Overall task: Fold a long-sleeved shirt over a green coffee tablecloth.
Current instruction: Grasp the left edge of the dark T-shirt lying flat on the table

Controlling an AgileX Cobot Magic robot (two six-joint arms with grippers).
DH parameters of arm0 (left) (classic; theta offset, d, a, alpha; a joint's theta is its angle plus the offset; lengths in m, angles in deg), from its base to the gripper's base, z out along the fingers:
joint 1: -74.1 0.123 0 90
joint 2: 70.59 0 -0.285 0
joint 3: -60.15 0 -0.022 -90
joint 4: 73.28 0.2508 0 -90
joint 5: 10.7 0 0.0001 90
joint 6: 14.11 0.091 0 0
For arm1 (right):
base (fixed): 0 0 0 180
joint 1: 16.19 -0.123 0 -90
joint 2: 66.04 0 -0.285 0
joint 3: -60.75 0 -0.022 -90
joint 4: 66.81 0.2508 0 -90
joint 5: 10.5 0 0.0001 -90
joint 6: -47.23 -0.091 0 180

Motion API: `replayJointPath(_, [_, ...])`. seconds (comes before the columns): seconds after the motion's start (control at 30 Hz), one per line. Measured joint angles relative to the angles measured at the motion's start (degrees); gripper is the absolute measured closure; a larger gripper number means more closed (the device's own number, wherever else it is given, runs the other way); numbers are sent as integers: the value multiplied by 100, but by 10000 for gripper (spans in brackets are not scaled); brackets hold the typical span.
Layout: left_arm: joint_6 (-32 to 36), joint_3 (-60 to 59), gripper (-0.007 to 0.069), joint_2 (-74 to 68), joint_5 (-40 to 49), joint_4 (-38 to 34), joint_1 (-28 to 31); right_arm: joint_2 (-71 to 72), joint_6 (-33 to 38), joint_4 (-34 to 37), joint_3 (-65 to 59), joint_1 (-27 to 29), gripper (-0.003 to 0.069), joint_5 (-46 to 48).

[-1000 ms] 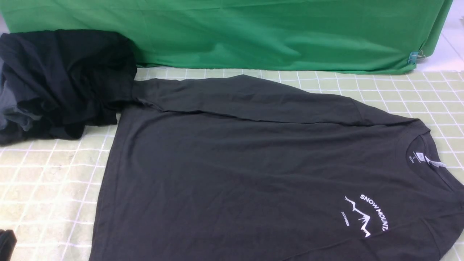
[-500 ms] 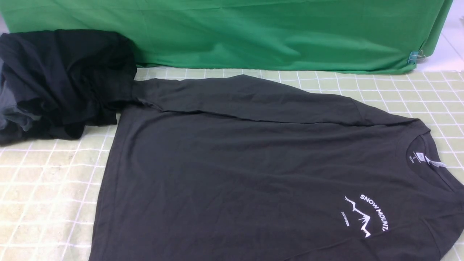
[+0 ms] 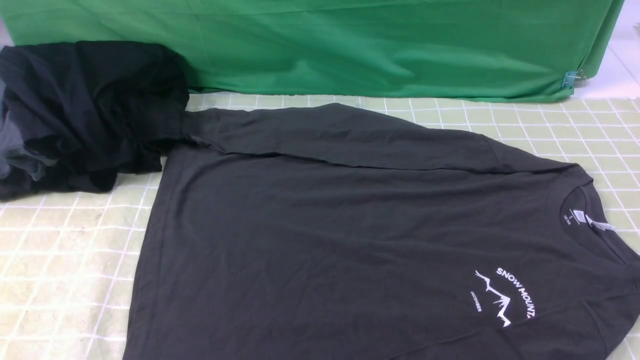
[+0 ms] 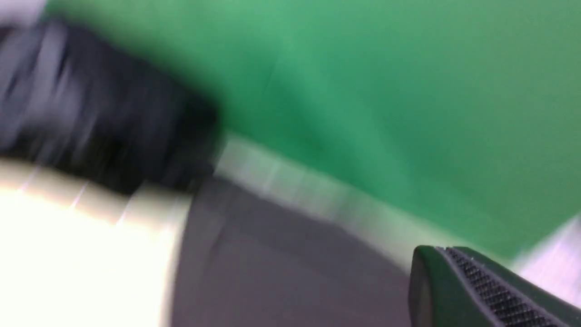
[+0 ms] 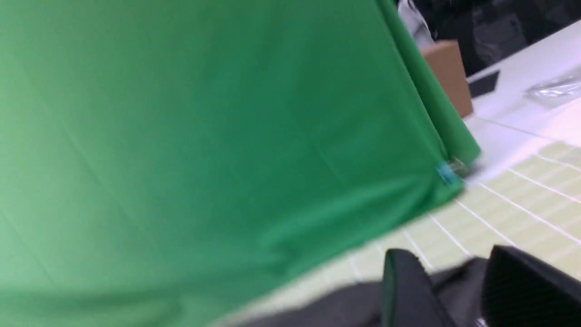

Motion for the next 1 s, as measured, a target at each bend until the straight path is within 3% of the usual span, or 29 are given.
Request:
replayJointPath(0.1, [936, 395, 606, -1361, 1601, -242, 0, 0, -148, 55, 0, 0, 417, -187])
replayJointPath(0.3, [1514, 289, 623, -3005, 2283, -261, -54, 5, -432, 12, 17, -13, 428, -177])
replayJointPath(0.33, [1571, 220, 630, -3410, 2296, -231, -223, 5, -406, -165, 201, -100, 463, 389])
replayJointPath(0.37, [1571, 220, 630, -3410, 2296, -226, -255, 5, -406, -191, 241, -136, 469, 479])
replayJointPath(0.47, [1333, 87, 631, -3937, 2284, 91, -1200, -399, 487, -403, 1281, -610, 615, 2062])
replayJointPath(0.7, [436, -158, 630, -4665, 2025, 892, -3200, -2559, 1864, -442, 2973, -1719, 651, 3801])
replayJointPath(0.83, [330, -181, 596, -4939, 1649, 1080, -3581, -3375, 2037, -455, 3268, -2150, 652, 4040])
replayJointPath(1.0, [318, -181, 428, -5385, 1367, 1131, -3656, -3945, 2051, -459, 3282, -2596, 652, 3859])
